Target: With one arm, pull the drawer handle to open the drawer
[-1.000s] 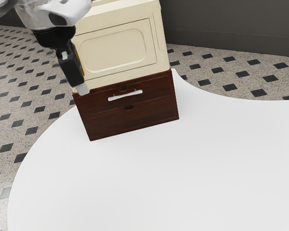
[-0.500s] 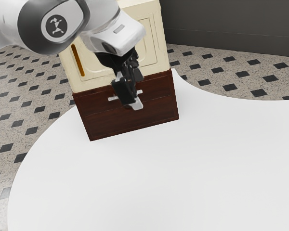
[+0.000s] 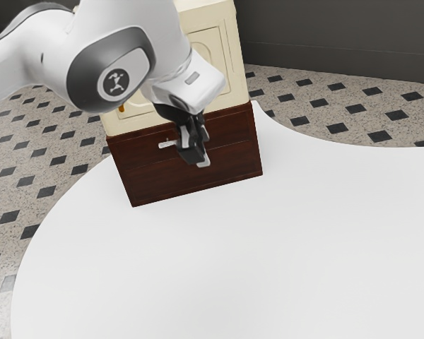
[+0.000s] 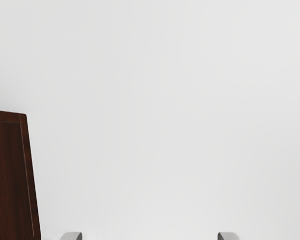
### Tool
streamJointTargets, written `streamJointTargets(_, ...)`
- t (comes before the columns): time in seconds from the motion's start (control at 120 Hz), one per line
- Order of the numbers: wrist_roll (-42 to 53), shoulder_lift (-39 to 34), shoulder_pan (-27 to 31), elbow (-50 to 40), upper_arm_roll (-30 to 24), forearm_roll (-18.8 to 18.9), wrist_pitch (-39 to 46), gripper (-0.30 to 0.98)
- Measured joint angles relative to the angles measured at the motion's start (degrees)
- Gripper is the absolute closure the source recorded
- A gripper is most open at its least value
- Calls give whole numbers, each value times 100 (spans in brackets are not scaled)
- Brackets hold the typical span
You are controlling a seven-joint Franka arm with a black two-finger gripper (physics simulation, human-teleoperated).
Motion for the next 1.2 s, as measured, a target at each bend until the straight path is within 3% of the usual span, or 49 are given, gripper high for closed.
streamJointTargets(0.5,-400,138,193,-10,168,37,268,41)
streamJointTargets(0.658,-614,505,246,174,197,78,306,41)
streamJointTargets(0.992,-846,1177,233,889,544,343,563,41)
streamJointTargets(1.2,-856,1188,227,868,727,654,631,42)
